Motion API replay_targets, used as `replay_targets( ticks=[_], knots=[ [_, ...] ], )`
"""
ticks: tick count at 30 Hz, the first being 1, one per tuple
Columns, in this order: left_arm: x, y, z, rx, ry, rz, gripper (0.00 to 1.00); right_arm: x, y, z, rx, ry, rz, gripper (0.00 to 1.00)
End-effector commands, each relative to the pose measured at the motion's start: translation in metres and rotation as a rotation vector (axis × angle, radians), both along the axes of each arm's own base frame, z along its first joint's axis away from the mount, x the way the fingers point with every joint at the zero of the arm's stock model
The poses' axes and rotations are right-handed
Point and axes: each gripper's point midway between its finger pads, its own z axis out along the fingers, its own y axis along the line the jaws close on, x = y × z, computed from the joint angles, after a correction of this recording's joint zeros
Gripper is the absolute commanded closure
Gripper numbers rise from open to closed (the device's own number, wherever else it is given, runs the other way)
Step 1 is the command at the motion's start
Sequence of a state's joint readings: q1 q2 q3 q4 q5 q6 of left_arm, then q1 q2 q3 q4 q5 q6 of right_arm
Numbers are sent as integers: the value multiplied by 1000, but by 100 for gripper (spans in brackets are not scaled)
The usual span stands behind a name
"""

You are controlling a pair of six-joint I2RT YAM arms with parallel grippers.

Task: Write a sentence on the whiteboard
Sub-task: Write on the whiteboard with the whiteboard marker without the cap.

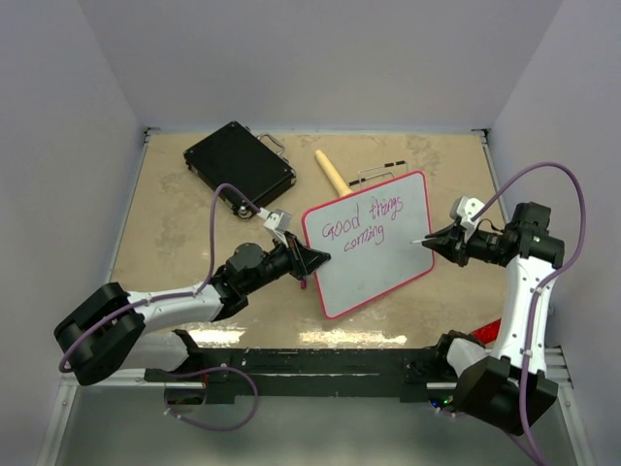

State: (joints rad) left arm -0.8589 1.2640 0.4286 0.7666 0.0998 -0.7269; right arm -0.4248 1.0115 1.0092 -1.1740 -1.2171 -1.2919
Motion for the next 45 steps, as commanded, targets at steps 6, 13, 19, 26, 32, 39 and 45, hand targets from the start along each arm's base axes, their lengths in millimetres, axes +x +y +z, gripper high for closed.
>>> replay_targets(
  ticks=[6, 13, 19, 26, 32, 39, 45],
  knots=[
    [8, -15, 34, -142, -15, -4, 100, 9, 4, 15, -34, -73, -28, 100],
    [16, -18, 31, -157, 38, 31, 100, 38, 44, 22, -13, -111, -58, 100],
    [13, -14, 25, -105, 8, 14, 100, 54, 35, 3, -47, -56, -108, 100],
    [8, -19, 19, -73, 2, -46, 100, 67, 22, -9, -114, -39, -162, 100],
    [7, -18, 18, -69, 2, -53, 100, 69, 20, -2, -125, -137, -161, 100],
    [6, -18, 17, -78, 21, -56, 100, 73, 13, -22, -161, -107, -145, 100],
    [4, -18, 18, -91, 30, -60, 100, 74, 4, -31, -151, -111, -163, 100]
  ],
)
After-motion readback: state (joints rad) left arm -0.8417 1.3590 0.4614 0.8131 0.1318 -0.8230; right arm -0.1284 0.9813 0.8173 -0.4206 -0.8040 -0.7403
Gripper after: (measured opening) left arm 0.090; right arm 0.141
